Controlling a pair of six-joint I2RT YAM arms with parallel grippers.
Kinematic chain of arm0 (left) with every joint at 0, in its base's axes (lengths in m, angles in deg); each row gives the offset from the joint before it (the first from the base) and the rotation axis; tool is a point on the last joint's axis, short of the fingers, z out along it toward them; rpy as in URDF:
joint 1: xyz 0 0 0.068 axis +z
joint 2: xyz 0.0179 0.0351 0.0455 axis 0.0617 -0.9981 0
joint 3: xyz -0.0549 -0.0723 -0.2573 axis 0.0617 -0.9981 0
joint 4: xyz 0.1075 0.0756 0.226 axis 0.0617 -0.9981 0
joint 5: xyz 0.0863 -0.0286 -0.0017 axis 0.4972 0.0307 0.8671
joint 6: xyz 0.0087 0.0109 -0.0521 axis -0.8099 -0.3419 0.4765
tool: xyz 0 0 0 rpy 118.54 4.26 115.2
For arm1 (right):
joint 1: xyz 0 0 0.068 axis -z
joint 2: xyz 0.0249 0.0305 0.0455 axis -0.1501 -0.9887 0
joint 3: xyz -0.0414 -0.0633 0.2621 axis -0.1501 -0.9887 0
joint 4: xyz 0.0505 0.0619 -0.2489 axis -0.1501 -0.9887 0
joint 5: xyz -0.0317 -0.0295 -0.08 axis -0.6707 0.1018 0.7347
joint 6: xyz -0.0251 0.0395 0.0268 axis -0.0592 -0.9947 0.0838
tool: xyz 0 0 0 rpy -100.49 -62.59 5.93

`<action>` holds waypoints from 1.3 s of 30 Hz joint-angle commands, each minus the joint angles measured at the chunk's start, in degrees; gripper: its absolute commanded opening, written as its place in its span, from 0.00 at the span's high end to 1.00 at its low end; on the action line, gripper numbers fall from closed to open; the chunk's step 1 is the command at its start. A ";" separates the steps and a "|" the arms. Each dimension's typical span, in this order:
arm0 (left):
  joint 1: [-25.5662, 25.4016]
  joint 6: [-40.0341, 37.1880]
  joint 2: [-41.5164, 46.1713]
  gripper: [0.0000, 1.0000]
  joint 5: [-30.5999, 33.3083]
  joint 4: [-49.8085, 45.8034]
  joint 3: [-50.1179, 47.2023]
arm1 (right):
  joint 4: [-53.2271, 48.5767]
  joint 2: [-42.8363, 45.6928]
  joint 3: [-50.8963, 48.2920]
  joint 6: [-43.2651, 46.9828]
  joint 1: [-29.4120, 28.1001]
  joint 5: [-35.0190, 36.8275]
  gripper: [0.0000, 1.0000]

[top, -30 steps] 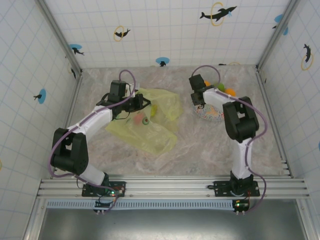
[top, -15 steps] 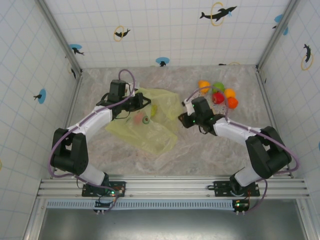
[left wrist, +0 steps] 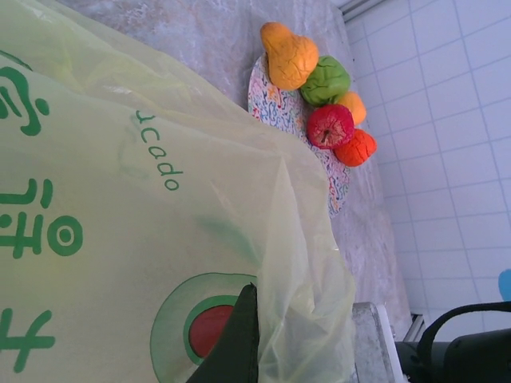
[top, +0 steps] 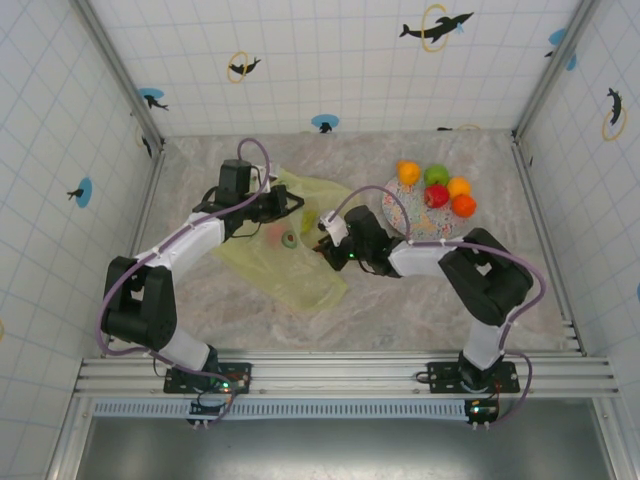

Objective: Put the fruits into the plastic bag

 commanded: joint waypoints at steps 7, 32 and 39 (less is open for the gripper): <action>0.39 1.33 1.83 1.00 -1.57 1.75 -0.76 | 21.64 -7.02 2.13 -11.65 -3.25 2.85 0.54; 0.39 1.27 2.75 1.00 0.01 1.62 -1.00 | 29.09 -10.17 0.76 -17.36 -6.47 11.13 0.29; 0.41 1.09 2.64 1.00 0.44 1.39 -0.99 | 26.63 -3.57 -5.95 -14.76 -6.53 9.98 0.21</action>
